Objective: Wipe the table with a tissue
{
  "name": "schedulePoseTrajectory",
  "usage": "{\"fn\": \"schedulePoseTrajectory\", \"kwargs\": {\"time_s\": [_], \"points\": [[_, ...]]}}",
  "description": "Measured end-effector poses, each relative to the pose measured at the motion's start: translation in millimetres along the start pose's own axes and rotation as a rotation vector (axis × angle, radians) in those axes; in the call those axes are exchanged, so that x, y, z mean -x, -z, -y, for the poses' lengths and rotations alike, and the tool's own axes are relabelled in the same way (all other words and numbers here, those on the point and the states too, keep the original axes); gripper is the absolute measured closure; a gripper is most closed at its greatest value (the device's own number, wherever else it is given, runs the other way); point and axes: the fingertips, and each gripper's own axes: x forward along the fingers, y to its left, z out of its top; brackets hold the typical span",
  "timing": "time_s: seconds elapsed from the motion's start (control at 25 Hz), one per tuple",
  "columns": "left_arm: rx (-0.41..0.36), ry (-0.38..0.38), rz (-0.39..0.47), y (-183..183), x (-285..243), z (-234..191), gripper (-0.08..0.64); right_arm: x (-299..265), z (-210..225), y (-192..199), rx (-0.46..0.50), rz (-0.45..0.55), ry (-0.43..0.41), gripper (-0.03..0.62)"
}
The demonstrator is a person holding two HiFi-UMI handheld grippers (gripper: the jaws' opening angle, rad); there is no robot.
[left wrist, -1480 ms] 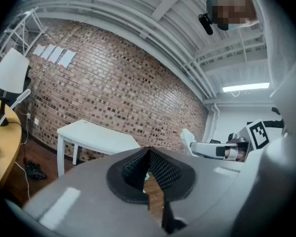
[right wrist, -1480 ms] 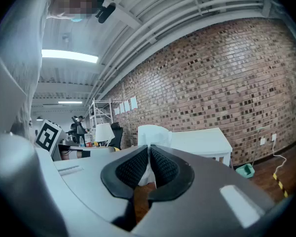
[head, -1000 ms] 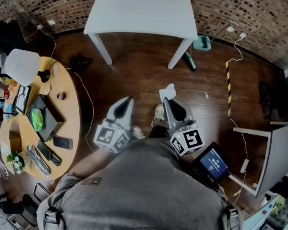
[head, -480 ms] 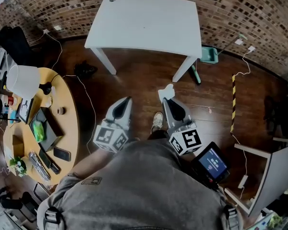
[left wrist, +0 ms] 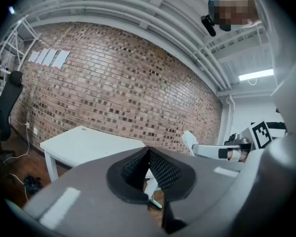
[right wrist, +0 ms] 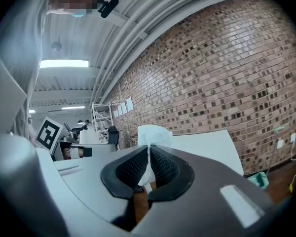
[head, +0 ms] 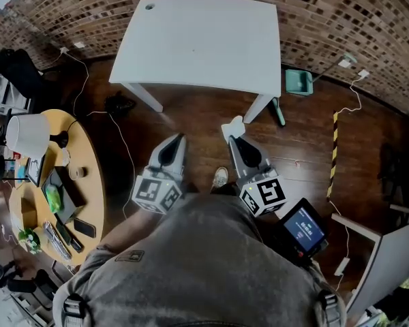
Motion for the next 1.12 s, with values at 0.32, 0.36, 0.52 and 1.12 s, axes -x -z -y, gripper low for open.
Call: {"fn": "schedulePoseTrajectory", "kwargs": {"time_s": [0.32,0.36,0.52,1.12], "points": [[-0.002,-0.028,0.004,-13,-35,-24,0.558,-36,22,-8,-0.004,-0.023,-0.023,0.565],[0.001,-0.028,0.006,-14,-39,-29,0.558,-42,23,-8,-0.002,-0.026,-0.024,0.565],[0.011,-0.014,0.012,-19,-58,-52,0.558,-71,29,-8,0.007,-0.037,-0.015,0.565],[0.058,0.050,0.002,-56,-146,-167,0.558,-210,56,-32,0.026,-0.057,0.082,0.565]]}}
